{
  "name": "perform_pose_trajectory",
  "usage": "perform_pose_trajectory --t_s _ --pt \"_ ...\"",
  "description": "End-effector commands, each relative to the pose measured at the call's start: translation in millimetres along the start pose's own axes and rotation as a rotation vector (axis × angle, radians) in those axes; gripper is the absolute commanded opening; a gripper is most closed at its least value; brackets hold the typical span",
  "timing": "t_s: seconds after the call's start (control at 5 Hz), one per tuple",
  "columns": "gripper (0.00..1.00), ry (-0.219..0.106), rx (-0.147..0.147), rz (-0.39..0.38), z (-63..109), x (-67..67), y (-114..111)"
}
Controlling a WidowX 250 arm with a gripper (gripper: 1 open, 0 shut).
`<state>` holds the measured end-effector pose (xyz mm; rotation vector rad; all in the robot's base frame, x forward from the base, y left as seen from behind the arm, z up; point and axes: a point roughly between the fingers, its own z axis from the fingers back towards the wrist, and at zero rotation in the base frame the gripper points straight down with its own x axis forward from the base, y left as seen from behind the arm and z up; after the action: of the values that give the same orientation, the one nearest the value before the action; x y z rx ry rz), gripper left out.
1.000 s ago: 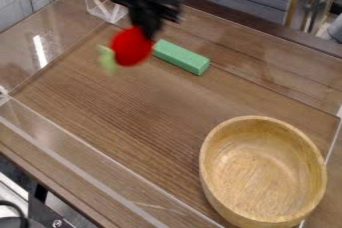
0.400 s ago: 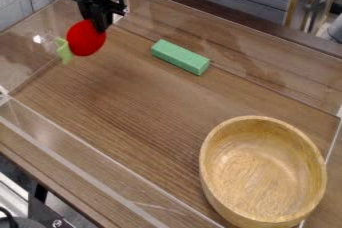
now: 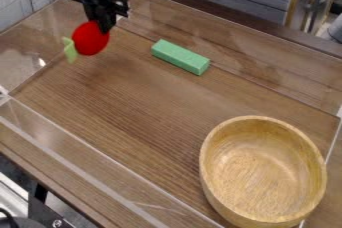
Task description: Move the red fruit to the left
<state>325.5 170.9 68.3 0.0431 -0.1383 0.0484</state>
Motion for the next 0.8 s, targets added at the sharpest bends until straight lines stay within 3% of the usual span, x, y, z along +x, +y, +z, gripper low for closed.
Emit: perform_pose_trajectory --t_s 0.0,0.2,0.4,0.6 --pt "0.0 -0.06 0.022 -0.084 6.2 23.5 2" --pt "0.0 -0.048 0.011 -0.1 4.2 28.6 11" --pt "1.0 -0.037 -0.005 -0.114 5.5 31.7 18" --pt "1.0 -0.025 -0.024 -0.125 6.3 33.2 25"
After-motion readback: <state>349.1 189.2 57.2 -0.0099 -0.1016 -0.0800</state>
